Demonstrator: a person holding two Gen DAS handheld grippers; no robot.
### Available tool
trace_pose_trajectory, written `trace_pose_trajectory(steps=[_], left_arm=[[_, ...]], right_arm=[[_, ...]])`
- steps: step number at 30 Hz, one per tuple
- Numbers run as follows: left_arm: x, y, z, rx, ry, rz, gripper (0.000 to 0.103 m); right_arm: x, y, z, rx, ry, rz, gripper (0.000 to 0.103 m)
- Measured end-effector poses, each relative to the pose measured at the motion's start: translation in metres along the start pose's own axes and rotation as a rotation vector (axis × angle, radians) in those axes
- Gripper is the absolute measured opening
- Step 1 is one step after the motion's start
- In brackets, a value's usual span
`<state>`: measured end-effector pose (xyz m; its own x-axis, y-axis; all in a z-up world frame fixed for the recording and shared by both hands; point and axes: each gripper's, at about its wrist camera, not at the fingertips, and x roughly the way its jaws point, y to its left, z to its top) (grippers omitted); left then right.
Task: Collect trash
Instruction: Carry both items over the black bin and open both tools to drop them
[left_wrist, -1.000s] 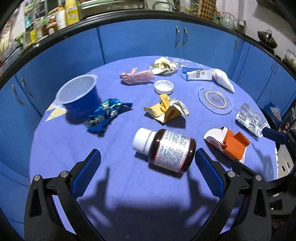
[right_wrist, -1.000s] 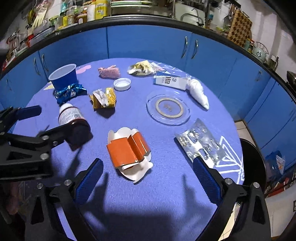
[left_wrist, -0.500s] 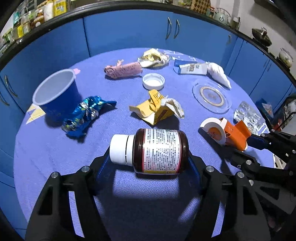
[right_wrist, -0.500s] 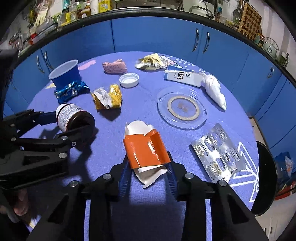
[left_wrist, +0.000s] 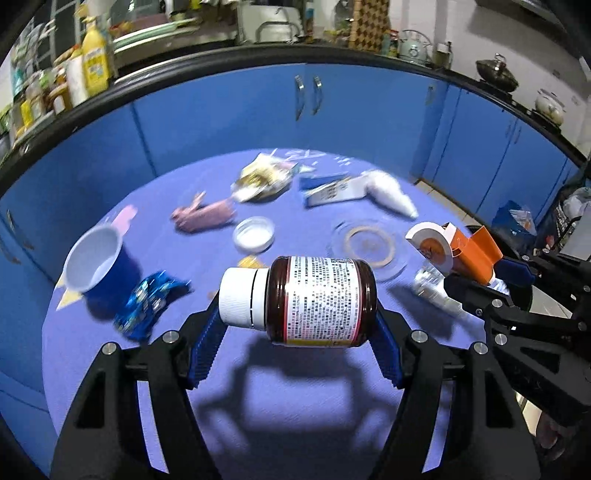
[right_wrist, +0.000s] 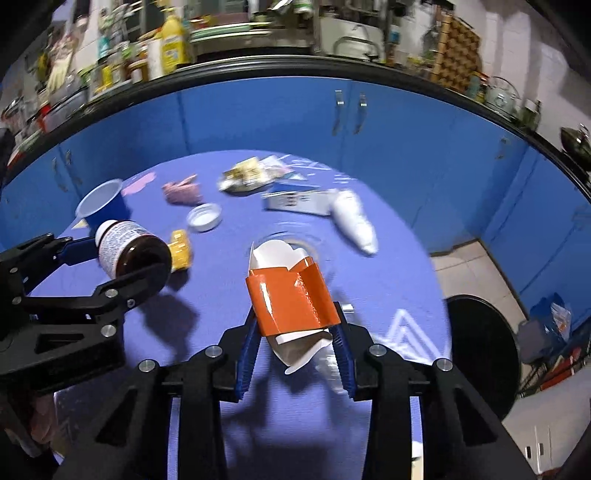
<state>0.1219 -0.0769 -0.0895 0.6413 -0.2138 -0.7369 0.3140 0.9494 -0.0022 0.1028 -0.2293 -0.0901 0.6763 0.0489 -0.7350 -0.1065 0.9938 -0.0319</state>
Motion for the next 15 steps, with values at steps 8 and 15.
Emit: trace_pose_trajectory(steps=[8,15], left_arm=[[0.009,-0.05,0.029,0.031,-0.015,-0.071,0.07],[0.017,-0.106,0.047,0.092,-0.021,-0.133,0.07]], right_arm=[[-0.02,-0.057,0.001,0.08,-0.035,-0.101,0.036],[-0.033,-0.103,-0.002,0.143,-0.044,-0.177,0.038]])
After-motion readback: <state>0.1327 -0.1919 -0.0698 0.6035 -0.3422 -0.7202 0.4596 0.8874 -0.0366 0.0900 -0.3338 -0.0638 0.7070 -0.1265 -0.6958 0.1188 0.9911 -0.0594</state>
